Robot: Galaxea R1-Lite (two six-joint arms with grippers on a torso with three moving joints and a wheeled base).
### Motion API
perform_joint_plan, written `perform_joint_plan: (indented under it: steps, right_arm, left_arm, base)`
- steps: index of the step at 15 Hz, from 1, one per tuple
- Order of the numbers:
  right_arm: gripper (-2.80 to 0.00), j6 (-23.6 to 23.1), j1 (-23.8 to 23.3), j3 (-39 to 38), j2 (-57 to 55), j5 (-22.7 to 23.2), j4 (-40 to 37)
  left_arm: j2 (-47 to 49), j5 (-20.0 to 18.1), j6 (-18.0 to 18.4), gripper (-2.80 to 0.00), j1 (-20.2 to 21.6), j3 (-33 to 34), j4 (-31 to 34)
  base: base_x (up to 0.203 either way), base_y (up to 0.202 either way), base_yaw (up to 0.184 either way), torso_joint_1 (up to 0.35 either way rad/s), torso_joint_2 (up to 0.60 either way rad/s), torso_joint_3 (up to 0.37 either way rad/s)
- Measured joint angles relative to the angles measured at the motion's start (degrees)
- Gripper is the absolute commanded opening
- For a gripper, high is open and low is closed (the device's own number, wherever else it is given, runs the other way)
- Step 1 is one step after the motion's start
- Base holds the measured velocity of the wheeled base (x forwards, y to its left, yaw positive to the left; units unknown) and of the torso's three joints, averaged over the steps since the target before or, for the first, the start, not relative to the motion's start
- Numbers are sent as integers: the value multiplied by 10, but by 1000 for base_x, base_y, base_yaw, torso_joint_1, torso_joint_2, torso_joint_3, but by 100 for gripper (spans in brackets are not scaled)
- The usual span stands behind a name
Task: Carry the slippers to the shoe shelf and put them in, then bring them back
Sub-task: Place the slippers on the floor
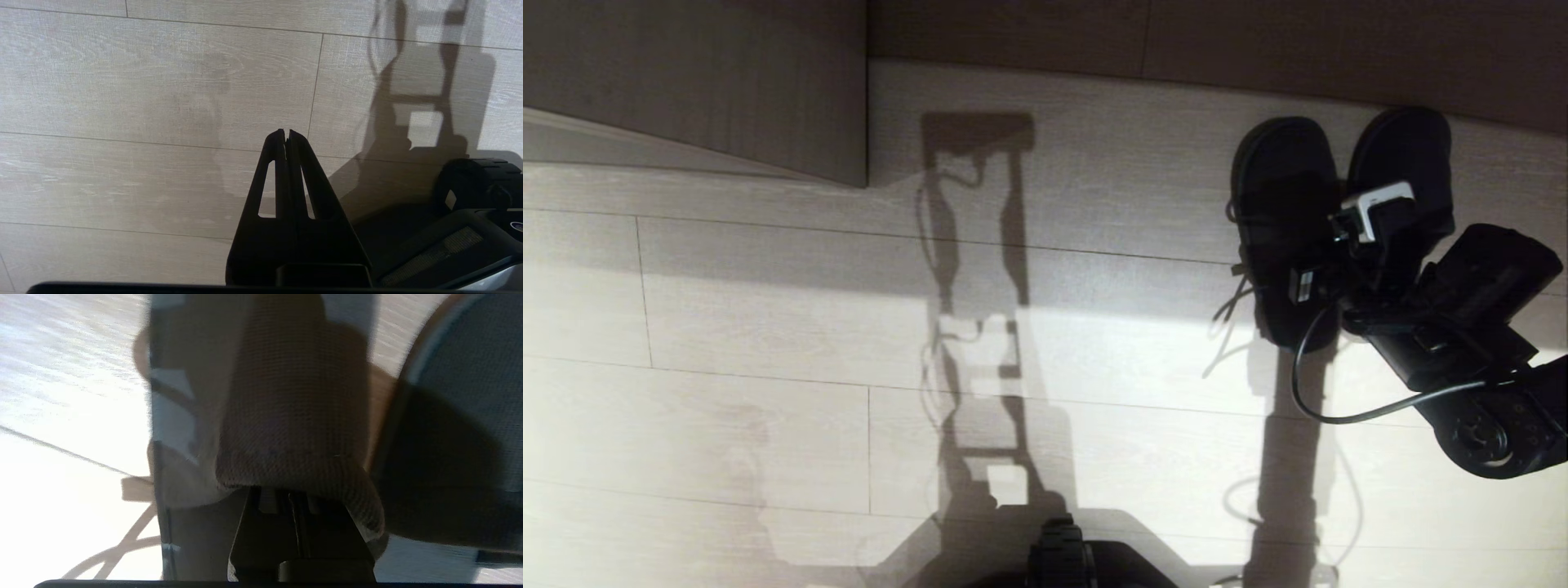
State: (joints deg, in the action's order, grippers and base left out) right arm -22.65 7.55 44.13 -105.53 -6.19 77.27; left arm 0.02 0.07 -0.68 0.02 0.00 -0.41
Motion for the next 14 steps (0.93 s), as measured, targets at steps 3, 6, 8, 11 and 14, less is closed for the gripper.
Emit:
perform_joint_plan:
  steps: [3, 6, 8, 11, 14]
  right_arm:
    - [-280, -1, -10, 13, 1, 0, -2]
    - [-280, 0, -15, 18, 2, -4, -2]
    - [-280, 0, -17, 20, 3, -8, -3]
    - [-280, 0, -18, 20, 6, -33, -10]
    - [-280, 0, -21, 16, 13, -38, -13]
  left_arm:
    - [0, 0, 0, -280, 0, 0, 0]
    - [0, 0, 0, -280, 0, 0, 0]
    - [0, 0, 0, -280, 0, 0, 1]
    - [0, 0, 0, -280, 0, 0, 1]
    - [0, 0, 0, -280, 0, 0, 1]
  base:
    - [0, 0, 0, 0, 0, 0]
    - [0, 0, 0, 0, 0, 0]
    - [0, 0, 0, 0, 0, 0]
    - [0, 0, 0, 0, 0, 0]
    - [0, 0, 0, 0, 0, 0]
